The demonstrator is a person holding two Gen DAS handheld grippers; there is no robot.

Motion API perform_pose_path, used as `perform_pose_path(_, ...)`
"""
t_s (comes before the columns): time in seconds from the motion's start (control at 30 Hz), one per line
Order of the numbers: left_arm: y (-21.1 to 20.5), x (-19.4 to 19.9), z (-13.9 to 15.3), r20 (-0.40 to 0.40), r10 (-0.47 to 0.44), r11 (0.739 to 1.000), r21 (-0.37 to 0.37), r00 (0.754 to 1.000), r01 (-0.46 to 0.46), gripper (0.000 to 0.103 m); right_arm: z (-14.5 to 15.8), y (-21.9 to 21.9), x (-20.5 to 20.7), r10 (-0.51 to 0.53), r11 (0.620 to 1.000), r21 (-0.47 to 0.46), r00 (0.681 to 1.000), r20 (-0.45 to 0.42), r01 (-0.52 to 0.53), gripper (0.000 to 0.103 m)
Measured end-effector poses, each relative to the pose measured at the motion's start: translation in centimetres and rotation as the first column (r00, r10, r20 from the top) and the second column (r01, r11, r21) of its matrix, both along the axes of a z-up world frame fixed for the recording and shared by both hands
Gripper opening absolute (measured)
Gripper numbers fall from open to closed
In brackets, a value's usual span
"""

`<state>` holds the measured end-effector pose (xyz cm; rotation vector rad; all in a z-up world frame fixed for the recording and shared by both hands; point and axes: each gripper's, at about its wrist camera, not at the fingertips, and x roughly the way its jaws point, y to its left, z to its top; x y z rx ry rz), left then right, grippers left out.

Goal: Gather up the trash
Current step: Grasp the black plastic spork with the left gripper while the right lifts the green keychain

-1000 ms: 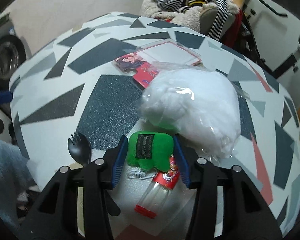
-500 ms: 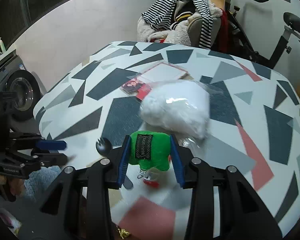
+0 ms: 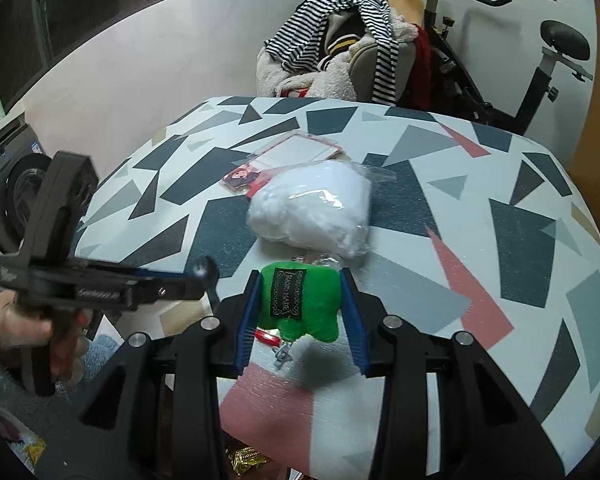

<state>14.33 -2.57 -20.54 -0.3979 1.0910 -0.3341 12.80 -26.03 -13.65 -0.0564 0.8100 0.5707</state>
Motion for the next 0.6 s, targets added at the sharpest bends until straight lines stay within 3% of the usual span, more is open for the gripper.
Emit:
perform_pose_path(0.2,-1.9,2.5,0.4,0.017,-0.029,0.994,0.107,0.999,0.027,0.032,-0.1,-1.2,0.3,-0.023,1.000,0.012,1.000,0.000,0.023,0.040)
perform_pose_path(0.6,-6.2,2.8,0.3,0.095,-0.030,0.933,0.361,0.995,-0.007,0.032,-0.5,-3.7,0.4,-0.070,0.997,0.022,0.998,0.001,0.070,0.040)
